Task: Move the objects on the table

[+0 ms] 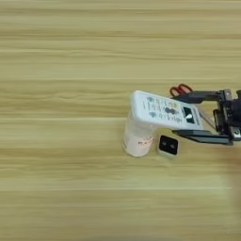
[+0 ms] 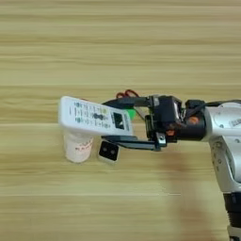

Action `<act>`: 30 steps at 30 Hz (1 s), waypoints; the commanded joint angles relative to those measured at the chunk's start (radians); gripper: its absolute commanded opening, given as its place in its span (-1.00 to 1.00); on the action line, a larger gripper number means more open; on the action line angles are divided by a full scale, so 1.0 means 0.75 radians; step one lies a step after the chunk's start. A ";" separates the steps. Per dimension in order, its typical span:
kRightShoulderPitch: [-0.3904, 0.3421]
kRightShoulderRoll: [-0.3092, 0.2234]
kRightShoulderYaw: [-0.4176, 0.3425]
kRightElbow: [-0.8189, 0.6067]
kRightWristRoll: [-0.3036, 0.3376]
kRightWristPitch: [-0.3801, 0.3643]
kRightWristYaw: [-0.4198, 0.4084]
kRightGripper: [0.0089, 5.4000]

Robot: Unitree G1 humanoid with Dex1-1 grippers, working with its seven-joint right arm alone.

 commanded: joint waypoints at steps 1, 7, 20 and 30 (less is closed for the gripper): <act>-0.043 -0.059 0.020 0.006 -0.057 -0.046 -0.033 0.07; -0.043 -0.071 0.091 0.100 -0.191 -0.110 -0.033 0.07; -0.049 -0.083 0.180 0.253 -0.317 -0.206 -0.025 0.07; 0.004 -0.106 0.238 0.233 -0.337 -0.201 0.003 0.07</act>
